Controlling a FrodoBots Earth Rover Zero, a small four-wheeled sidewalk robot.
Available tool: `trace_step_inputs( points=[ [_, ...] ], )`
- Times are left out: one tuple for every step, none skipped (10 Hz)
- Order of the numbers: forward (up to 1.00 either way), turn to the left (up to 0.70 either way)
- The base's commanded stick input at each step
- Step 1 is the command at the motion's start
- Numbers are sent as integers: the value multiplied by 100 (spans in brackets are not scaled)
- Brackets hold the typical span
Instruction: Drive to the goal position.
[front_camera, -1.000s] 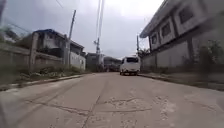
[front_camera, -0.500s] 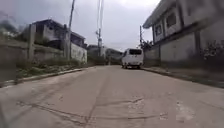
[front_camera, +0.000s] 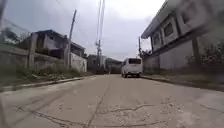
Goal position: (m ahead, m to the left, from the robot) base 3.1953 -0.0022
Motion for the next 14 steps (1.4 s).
trace_step_inputs(
  points=[
    [50,-50],
    [50,-50],
    [50,-50],
    [50,-50],
    [50,-50],
    [50,-48],
    [50,-31],
    [50,-13],
    [50,0],
    [50,0],
    [50,0],
    [50,0],
    [50,0],
    [50,0]
  ],
)
